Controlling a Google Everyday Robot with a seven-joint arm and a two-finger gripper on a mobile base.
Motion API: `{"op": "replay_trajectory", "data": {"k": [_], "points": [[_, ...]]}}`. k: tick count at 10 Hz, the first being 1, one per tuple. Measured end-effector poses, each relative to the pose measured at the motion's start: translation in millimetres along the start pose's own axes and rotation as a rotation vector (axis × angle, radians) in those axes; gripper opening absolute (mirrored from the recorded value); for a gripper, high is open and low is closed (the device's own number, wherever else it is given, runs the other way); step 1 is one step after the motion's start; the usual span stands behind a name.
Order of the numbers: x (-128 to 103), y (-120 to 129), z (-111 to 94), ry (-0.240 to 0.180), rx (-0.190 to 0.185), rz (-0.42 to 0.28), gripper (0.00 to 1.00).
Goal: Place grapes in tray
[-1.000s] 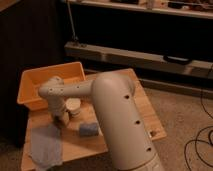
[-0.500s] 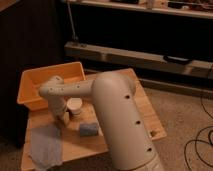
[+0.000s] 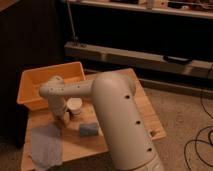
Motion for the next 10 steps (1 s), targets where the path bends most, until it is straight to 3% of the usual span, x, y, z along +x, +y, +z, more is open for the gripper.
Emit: {"op": "replay_trajectory", "data": {"k": [2,4,7,10], "points": [[1,0,-5,0.021,0.009,-0.009,0.51],[-10,-5,-28,0.049,0.047,-0.028,0.52],[-30,-15,-95,0.096,0.108,-0.063,0.77],[-49,-23,-170,0.142,0.154,-0.094,0.80]]}}
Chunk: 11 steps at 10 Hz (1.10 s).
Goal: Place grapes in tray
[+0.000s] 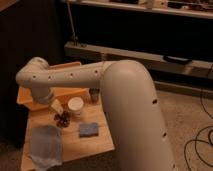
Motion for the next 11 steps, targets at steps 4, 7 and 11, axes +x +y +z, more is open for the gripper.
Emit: {"op": "replay_trajectory", "data": {"k": [4,7,11], "points": [[2,-10,-45,0.010,0.021,-0.014,0.80],[6,-6,-28,-0.013,0.022,-0.014,0.80],[21,10,50,-0.043,0.024,-0.015,0.80]]}}
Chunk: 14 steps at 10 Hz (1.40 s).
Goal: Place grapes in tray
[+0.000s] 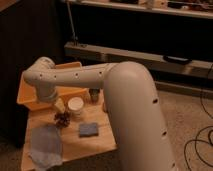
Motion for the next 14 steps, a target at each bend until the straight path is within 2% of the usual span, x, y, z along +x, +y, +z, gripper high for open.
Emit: {"op": "replay_trajectory", "data": {"k": [1,3,6,10,14], "points": [[7,5,18,-0.009,0.002,0.004,0.80],[17,10,33,-0.010,-0.001,0.013,0.80],[24,11,35,-0.009,-0.016,0.030,0.80],[23,23,57,-0.032,-0.053,0.047,0.80],[21,29,78,-0.047,-0.064,0.049,0.80]]}}
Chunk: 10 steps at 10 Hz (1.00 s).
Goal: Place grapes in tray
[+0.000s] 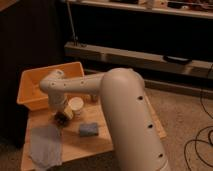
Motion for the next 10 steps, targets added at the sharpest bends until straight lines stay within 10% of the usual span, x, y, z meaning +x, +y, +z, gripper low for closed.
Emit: {"op": "replay_trajectory", "data": {"k": [7,10], "points": [[3,4,25,-0.037,-0.024,0.000,0.79],[3,4,30,-0.050,-0.043,-0.004,0.58]]}}
